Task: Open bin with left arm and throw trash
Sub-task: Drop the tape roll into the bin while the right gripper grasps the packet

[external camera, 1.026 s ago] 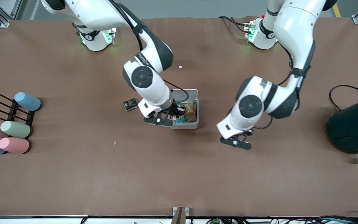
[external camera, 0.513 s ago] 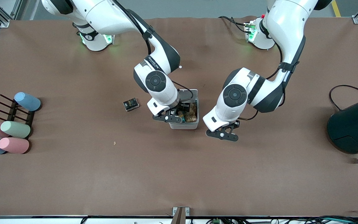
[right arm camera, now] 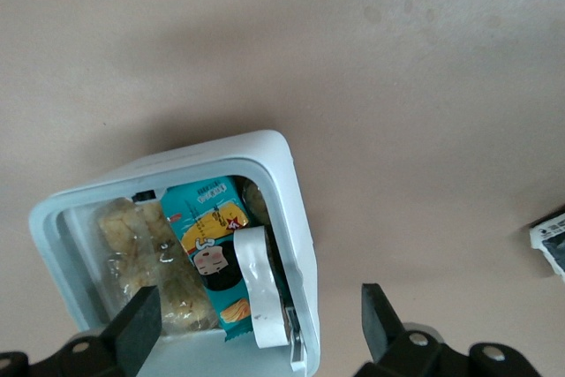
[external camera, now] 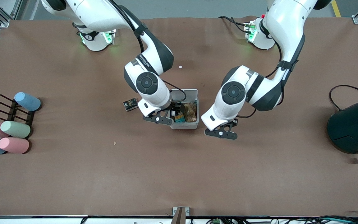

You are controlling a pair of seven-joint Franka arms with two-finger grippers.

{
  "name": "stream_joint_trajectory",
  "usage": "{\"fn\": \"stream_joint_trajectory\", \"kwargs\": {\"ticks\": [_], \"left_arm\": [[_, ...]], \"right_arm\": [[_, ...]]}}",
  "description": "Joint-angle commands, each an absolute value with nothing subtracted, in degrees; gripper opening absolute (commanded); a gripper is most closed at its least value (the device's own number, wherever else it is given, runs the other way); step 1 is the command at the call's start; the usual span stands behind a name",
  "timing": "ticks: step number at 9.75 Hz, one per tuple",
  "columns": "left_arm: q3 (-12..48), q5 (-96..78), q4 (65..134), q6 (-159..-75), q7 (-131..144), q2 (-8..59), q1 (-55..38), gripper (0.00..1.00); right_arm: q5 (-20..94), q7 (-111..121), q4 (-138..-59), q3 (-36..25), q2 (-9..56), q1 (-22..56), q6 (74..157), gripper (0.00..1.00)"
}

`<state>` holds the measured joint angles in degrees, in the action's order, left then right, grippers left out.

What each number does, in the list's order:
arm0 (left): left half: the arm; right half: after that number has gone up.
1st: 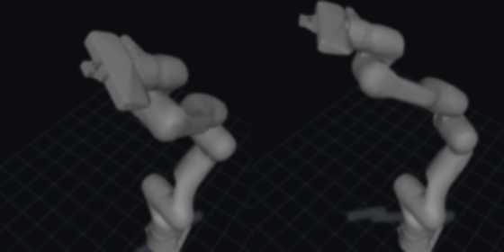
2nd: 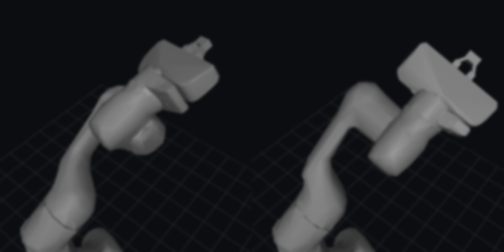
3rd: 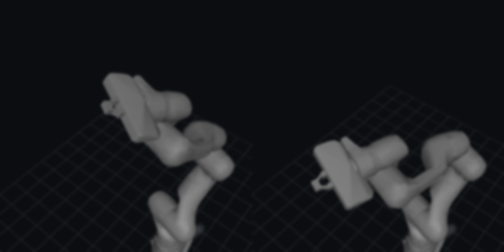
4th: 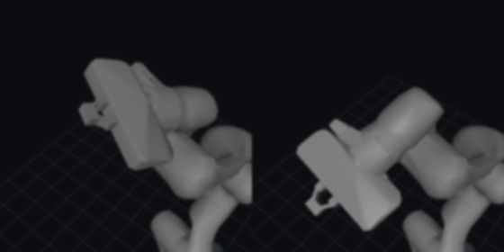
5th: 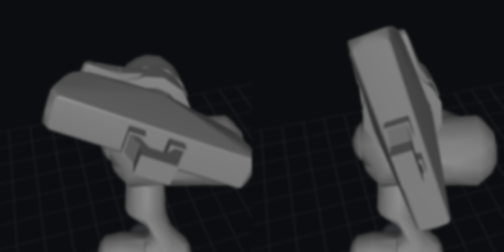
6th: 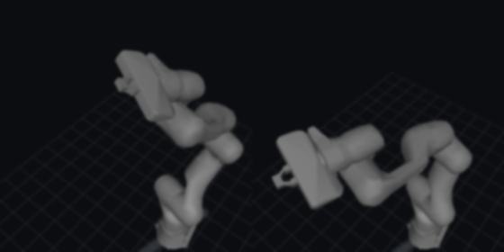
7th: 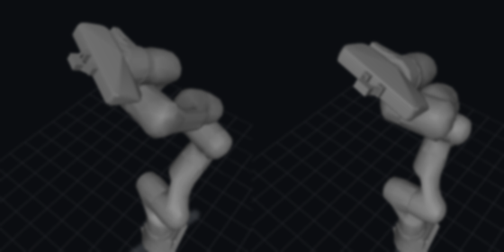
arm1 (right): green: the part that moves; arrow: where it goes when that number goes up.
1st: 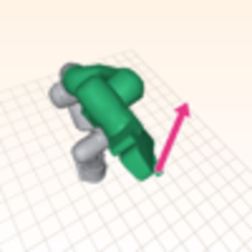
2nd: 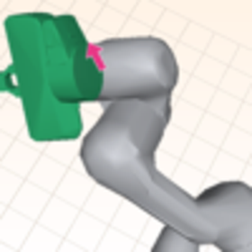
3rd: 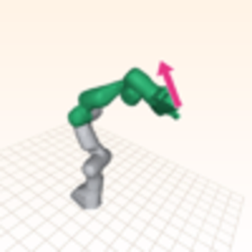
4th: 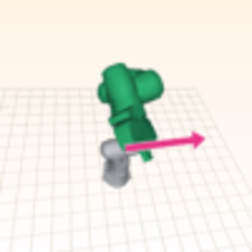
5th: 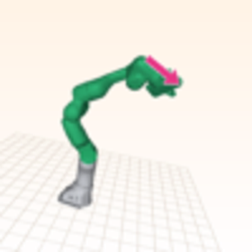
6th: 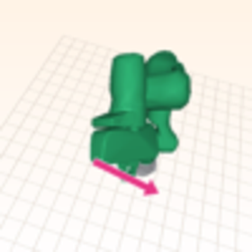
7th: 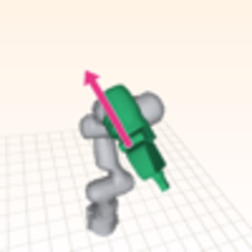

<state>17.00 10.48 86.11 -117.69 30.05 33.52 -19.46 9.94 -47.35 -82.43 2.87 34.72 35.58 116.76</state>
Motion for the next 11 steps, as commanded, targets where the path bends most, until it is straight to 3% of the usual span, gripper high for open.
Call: {"fn": "stream_joint_trajectory", "kwargs": {"ticks": [1, 2, 4, 7, 8, 10, 11], "left_arm": [[21.87, 11.16, 86.22, -116.8, 37.76, 33.3, -19.6, 0.0], [22.15, 11.34, 86.22, -117.24, 38.49, 34.01, -21.08, 0.0], [21.89, 11.6, 86.31, -118.12, 40.42, 35.32, -22.41, 0.01], [21.62, 15.18, 86.22, -118.12, 44.99, 36.91, -25.66, 0.02], [21.62, 16.34, 86.22, -118.12, 45.0, 37.18, -25.66, 0.02], [21.62, 19.67, 86.22, -118.12, 45.0, 37.88, -25.58, 0.4], [21.62, 21.51, 86.31, -118.12, 44.91, 37.79, -25.58, 0.99]], "right_arm": [[9.32, -47.21, -84.2, 3.52, 30.25, 29.04, 109.56, 0.99], [9.23, -44.85, -85.42, 3.52, 29.97, 26.48, 108.38, 0.99], [5.65, -31.98, -96.44, 3.51, 25.86, 21.82, 111.07, 0.99], [4.57, -24.37, -123.84, 3.52, 15.23, 21.79, 136.57, 0.99], [4.48, -23.3, -129.32, 3.69, 14.77, 22.23, 144.24, 0.99], [4.22, -23.11, -132.88, 3.6, 15.03, 24.34, 146.78, 0.99], [4.22, -23.03, -134.02, 3.6, 15.2, 24.43, 146.78, 0.99]]}}
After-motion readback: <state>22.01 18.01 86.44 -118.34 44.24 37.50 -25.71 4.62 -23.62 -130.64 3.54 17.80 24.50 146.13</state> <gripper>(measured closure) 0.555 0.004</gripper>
